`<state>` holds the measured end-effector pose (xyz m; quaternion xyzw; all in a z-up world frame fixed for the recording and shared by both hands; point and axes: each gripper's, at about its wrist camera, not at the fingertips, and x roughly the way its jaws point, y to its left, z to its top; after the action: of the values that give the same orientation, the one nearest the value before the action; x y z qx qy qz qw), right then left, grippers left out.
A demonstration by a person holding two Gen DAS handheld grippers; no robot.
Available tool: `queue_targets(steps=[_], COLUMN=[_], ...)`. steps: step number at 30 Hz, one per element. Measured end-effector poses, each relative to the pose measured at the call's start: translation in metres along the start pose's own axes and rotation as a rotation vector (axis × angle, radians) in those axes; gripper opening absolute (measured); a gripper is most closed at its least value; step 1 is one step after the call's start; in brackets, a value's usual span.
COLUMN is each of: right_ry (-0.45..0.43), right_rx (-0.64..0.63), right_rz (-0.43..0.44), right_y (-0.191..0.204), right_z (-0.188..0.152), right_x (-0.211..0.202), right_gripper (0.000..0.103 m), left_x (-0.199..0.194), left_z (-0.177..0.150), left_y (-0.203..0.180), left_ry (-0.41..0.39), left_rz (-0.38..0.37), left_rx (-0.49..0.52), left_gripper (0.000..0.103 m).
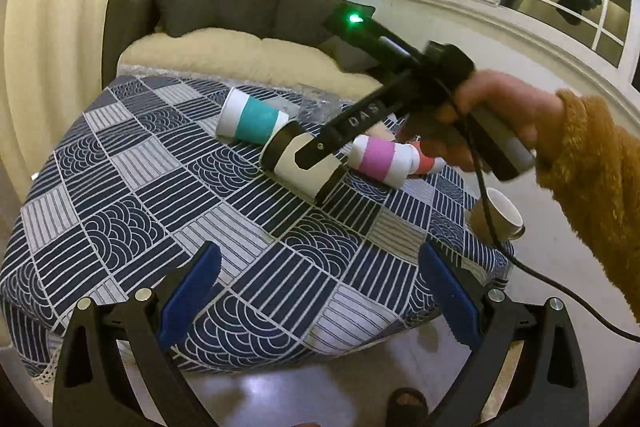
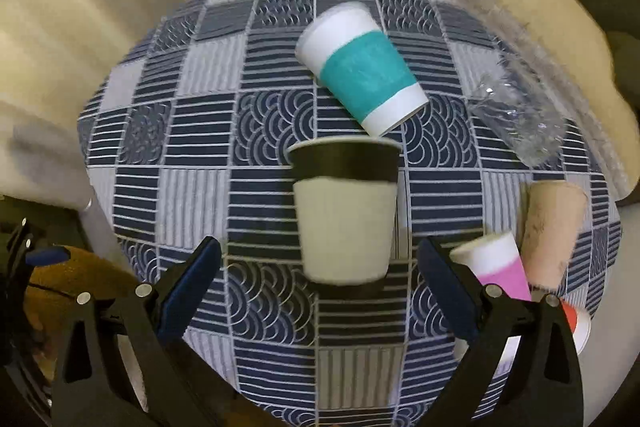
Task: Flip cup upright
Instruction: 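Reach the right gripper to the fallen black-band white cup and grasp it, then lift the black-band cup with the right gripper and turn it upright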
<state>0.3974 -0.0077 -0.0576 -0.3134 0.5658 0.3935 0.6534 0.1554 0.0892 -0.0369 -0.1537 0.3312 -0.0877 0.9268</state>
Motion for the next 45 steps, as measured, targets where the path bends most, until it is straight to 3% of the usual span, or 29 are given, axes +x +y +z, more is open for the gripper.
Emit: queue_targets(steps=[9, 13, 18, 27, 34, 41, 45], right_ry=[0.150, 0.177, 0.188, 0.107, -0.069, -0.138, -0.158], right_rx=[-0.037, -0.039, -0.024, 0.037, 0.200, 0.475, 0.561], right_rz=[0.005, -0.010, -0.005, 0.029, 0.162, 0.347, 0.415], right_y=[-0.011, -0.015, -0.016, -0.026, -0.044, -0.046, -0.037], right_z=[0.024, 0.027, 0.029, 0.011, -0.037, -0.103, -0.129], right_x=[0.036, 0.042, 0.045, 0.026, -0.026, -0.031, -0.022], right_gripper=[0.084, 0.065, 0.065, 0.063, 0.063, 0.064, 0.064], left_x=[0.028, 0.033, 0.037, 0.035, 0.029, 0.029, 0.027], left_z=[0.010, 0.009, 0.007, 0.004, 0.001, -0.002, -0.004], left_y=[0.019, 0.022, 0.020, 0.017, 0.018, 0.014, 0.014], left_ry=[0.033, 0.043, 0.052, 0.049, 0.042, 0.056, 0.062], left_rz=[-0.026, -0.041, -0.033, -0.016, -0.029, -0.025, -0.006], left_rx=[-0.046, -0.072, -0.067, -0.056, -0.083, -0.057, -0.050], left_gripper=[0.096, 0.096, 0.096, 0.096, 0.096, 0.096, 0.096])
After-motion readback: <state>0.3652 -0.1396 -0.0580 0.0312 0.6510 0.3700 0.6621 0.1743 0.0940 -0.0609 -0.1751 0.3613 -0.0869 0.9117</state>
